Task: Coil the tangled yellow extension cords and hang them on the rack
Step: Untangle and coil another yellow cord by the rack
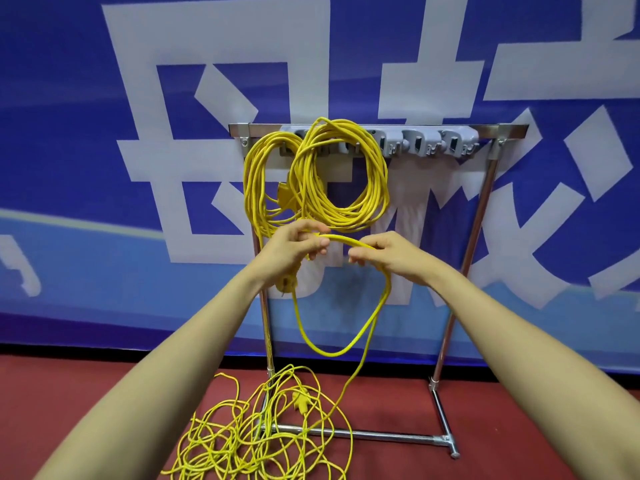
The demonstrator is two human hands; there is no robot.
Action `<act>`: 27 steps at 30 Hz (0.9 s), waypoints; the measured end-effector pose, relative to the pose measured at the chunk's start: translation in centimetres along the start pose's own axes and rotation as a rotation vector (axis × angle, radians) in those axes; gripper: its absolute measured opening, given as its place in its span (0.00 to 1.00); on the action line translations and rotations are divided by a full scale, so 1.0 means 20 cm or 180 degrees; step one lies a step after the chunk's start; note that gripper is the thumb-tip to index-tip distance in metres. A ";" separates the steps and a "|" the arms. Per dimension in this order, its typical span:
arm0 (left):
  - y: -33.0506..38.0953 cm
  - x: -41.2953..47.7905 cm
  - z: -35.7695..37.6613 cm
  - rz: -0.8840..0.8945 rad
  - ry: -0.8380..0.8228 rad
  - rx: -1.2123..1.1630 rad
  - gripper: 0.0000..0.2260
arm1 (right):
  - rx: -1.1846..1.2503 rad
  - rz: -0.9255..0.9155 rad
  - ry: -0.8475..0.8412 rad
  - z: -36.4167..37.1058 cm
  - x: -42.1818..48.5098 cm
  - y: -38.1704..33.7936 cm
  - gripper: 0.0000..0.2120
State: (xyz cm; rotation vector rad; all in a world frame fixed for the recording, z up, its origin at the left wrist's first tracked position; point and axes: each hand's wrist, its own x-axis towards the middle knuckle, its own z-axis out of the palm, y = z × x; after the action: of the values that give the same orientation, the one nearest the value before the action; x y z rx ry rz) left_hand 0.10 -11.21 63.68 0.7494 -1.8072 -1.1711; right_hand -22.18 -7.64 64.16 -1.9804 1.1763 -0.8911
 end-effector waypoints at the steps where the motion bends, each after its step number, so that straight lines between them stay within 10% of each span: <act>1: 0.00 0.00 -0.01 -0.0125 -0.0073 -0.0210 0.10 | 0.0185 0.0049 0.0138 -0.01 0.00 0.00 0.10; 17: 0.05 0.02 0.06 -0.1255 -0.1321 0.0128 0.17 | -0.0465 -0.0003 -0.0566 -0.07 0.02 -0.05 0.11; 27: 0.09 0.05 0.08 -0.0037 -0.0263 0.1566 0.12 | -0.0055 0.0219 0.0017 0.00 0.00 0.13 0.19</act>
State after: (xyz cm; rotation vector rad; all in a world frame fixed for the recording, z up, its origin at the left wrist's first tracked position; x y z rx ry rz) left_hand -1.91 -10.58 65.26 0.9985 -2.1951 -0.7741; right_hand -23.29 -8.67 62.15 -1.9401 1.2515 -0.8544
